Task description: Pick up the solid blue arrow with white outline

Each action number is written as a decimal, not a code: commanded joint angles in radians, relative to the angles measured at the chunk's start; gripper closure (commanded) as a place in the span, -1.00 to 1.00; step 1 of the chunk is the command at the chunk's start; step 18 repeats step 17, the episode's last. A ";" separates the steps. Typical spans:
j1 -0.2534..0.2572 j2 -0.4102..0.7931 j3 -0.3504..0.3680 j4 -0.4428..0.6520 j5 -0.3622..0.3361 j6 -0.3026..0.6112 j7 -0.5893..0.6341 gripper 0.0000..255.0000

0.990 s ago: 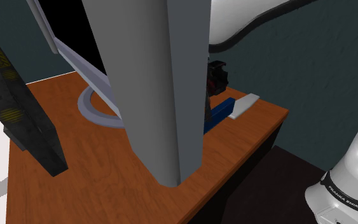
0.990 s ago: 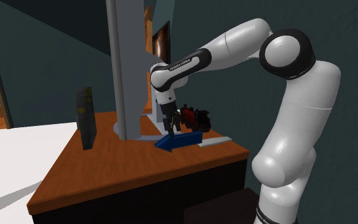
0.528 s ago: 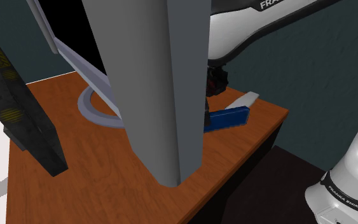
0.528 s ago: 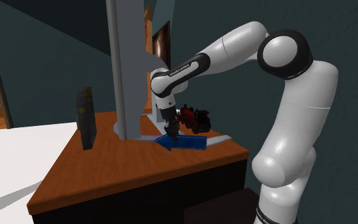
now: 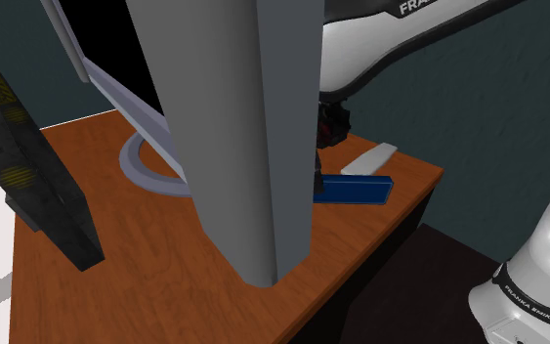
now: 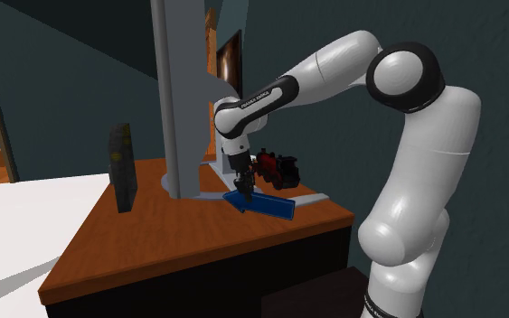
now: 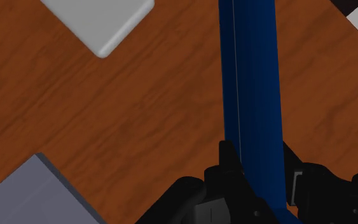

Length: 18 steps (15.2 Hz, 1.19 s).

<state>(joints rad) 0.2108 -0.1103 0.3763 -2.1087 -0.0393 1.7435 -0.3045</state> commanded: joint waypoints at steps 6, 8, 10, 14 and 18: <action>-0.001 -0.020 -0.003 0.062 0.006 -0.080 -0.010 1.00; -0.001 -0.024 -0.004 0.085 0.007 -0.107 -0.013 1.00; -0.002 -0.028 -0.005 0.108 0.008 -0.133 -0.016 1.00; -0.003 -0.032 -0.007 0.157 0.008 -0.186 -0.020 1.00; -0.003 -0.033 -0.007 0.172 0.008 -0.202 -0.021 1.00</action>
